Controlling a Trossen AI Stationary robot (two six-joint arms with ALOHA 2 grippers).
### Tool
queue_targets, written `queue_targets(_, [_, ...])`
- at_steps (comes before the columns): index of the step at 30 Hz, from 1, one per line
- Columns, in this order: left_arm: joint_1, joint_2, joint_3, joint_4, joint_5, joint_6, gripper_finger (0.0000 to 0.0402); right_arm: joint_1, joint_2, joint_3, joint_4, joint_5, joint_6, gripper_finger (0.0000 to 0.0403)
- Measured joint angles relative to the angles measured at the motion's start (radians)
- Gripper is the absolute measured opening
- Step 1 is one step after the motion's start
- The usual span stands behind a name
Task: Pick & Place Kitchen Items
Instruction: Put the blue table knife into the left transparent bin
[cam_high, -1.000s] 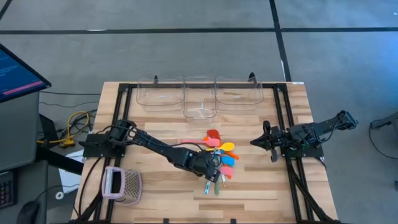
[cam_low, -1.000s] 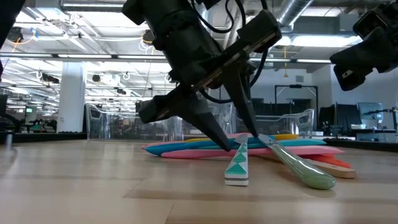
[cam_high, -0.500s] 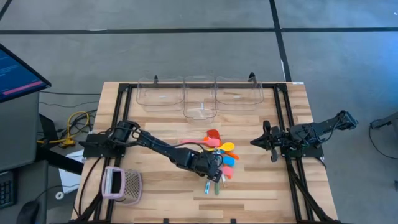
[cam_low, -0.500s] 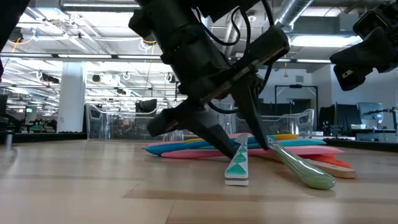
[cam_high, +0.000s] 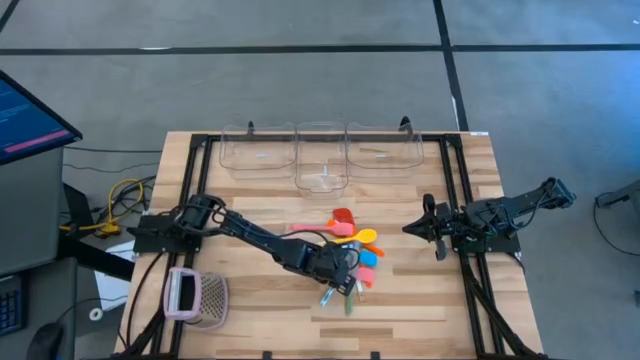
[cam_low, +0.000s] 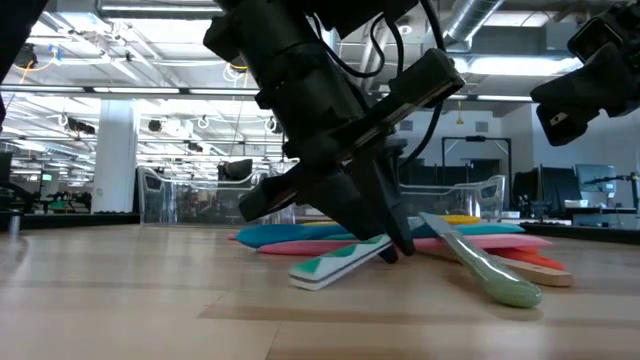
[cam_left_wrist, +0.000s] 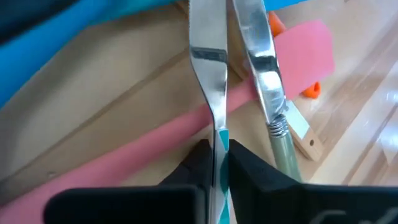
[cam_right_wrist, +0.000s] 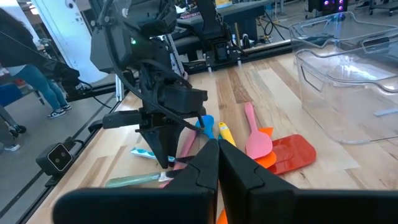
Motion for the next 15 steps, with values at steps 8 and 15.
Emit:
queue_targets(8, [-0.008, -0.036, -0.004, -0.031, -0.014, 0.028, 0.0006, 0.000, 0.000, 0.000, 0.000, 0.000, 0.000, 0.0003])
queue_targets(15, [-0.038, -0.166, -0.003, -0.054, -0.130, 0.097, 0.0005, 0.000, 0.000, 0.000, 0.000, 0.000, 0.001, 0.0003])
